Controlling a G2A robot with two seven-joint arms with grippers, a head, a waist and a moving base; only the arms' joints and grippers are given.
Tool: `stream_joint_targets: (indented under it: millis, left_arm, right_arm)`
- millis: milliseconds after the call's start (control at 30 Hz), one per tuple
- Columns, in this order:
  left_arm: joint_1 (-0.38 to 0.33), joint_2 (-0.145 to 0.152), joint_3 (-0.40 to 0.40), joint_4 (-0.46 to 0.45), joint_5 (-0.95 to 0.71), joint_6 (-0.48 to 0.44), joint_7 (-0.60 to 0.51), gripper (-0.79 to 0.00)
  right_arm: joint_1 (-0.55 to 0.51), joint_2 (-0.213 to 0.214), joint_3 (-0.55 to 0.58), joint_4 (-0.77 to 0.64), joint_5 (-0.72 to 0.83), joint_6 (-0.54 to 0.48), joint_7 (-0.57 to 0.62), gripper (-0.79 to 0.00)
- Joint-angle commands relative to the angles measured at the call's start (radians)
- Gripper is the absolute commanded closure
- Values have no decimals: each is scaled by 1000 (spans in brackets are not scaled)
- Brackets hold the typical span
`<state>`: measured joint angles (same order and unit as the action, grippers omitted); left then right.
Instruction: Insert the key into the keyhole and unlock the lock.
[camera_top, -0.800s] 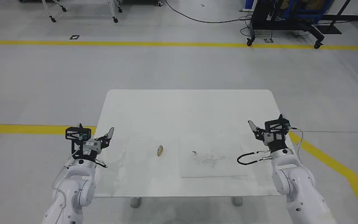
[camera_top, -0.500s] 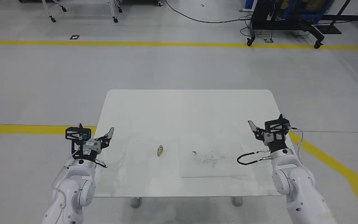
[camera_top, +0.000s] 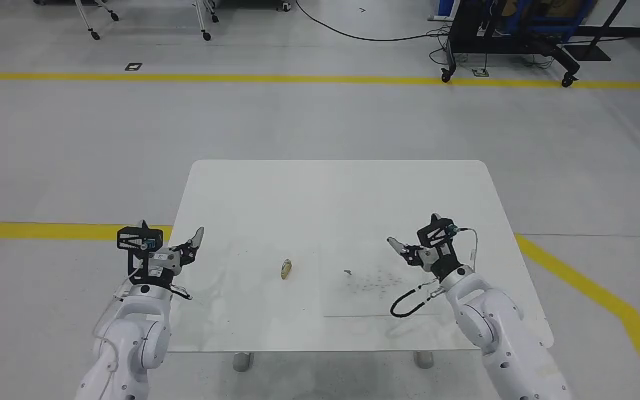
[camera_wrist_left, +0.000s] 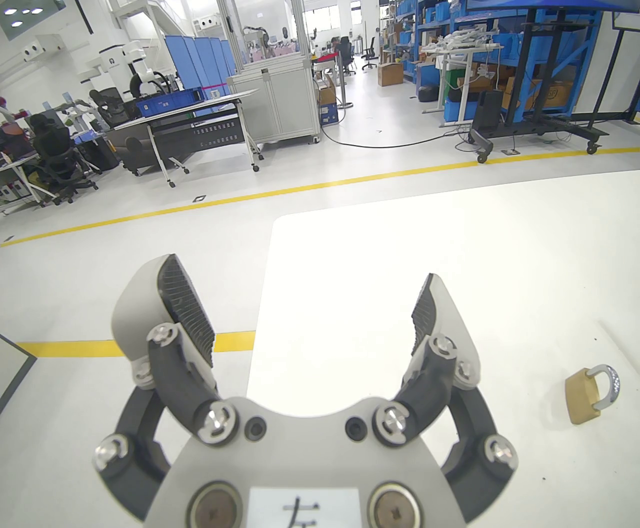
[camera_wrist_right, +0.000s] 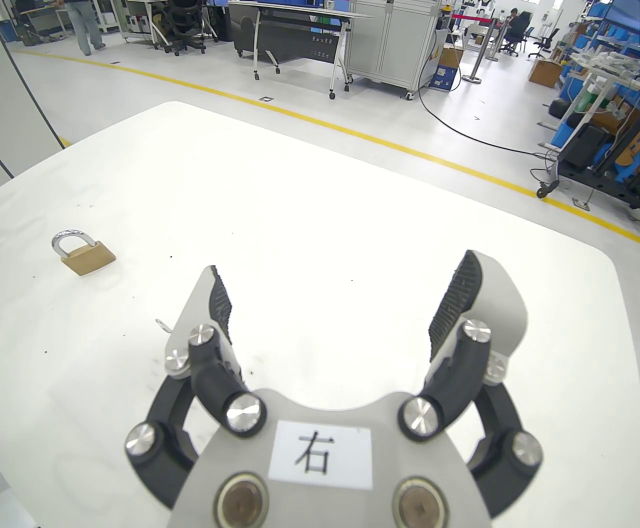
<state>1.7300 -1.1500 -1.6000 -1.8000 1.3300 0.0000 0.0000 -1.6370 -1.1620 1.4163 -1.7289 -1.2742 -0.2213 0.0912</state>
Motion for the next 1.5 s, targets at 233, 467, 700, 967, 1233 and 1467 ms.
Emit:
stream_joint_targets:
  millis: [233, 467, 700, 967, 1233, 1467]
  left_arm:
    - [0, 0, 0, 0, 0, 0, 0, -785]
    - [0, 0, 0, 0, 0, 0, 0, -785]
    - [0, 0, 0, 0, 0, 0, 0, -785]
    - [0, 0, 0, 0, 0, 0, 0, -785]
    - [0, 0, 0, 0, 0, 0, 0, -785]
    - [0, 0, 0, 0, 0, 0, 0, -785]
  right_arm:
    - [19, -1, -15, 26, 33, -57, 12, -785]
    - [185, -6, -139, 232, 206, -498, 53, -785]
    - [358, -10, -202, 470, 269, -752, 76, -785]
    - [379, -6, -270, 418, -58, -733, -10, -770]
    - [368, 2, -318, 407, -271, -646, -86, -354]
    - [373, 2, -343, 415, -297, -619, -80, -379]
